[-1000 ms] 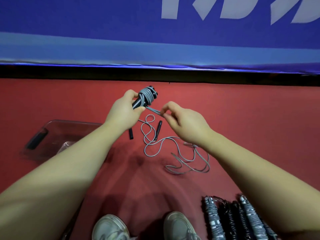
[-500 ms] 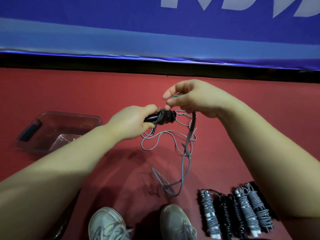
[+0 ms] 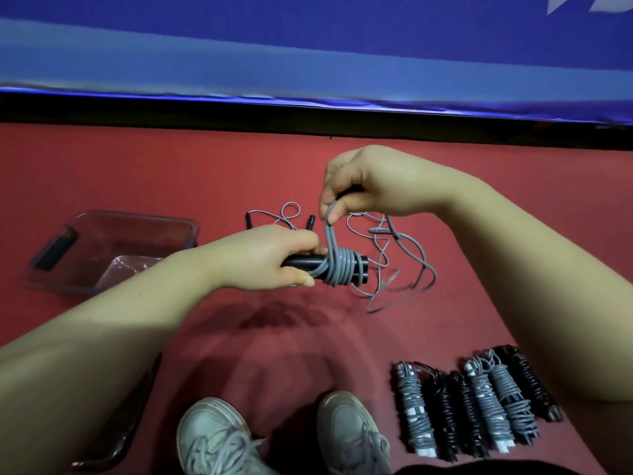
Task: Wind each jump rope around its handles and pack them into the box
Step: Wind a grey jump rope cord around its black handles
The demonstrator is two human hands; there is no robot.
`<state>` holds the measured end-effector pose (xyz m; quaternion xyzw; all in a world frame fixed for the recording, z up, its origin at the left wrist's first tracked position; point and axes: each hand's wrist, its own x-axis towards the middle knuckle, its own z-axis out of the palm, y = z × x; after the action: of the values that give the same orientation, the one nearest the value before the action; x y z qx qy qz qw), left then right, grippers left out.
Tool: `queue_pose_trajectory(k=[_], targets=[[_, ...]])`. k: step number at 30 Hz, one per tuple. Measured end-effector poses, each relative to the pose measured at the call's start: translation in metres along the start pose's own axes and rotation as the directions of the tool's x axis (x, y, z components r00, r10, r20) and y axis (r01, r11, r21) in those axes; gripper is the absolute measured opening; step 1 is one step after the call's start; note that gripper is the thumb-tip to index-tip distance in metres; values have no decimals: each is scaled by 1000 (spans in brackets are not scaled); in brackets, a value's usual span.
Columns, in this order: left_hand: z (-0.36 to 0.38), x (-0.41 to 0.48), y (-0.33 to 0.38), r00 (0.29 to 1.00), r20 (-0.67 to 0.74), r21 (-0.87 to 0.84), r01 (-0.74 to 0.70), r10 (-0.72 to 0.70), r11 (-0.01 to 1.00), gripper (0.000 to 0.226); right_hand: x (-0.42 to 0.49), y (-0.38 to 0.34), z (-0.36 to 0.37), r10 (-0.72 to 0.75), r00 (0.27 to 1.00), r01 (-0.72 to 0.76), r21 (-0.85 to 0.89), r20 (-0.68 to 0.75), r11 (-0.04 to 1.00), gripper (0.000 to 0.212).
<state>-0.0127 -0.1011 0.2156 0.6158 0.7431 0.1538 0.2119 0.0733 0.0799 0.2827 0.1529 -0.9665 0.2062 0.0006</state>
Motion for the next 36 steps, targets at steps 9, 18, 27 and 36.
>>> queue_pose_trajectory(k=[9,18,27,36], targets=[[-1,-7,3,996,-86,-172,-41,27,984,40,-10,25,8,170,985,-158,222,-35,962,5],[-7,-5,14,968,-249,-427,-104,-6,898,30,-25,29,73,397,917,-349,557,38,754,42],[-26,16,20,817,-451,-812,-209,-359,545,26,5,14,95,517,775,-144,697,-362,703,23],[-18,20,-16,683,-472,-824,-116,-558,555,33,-2,13,85,540,807,-339,561,-240,755,22]])
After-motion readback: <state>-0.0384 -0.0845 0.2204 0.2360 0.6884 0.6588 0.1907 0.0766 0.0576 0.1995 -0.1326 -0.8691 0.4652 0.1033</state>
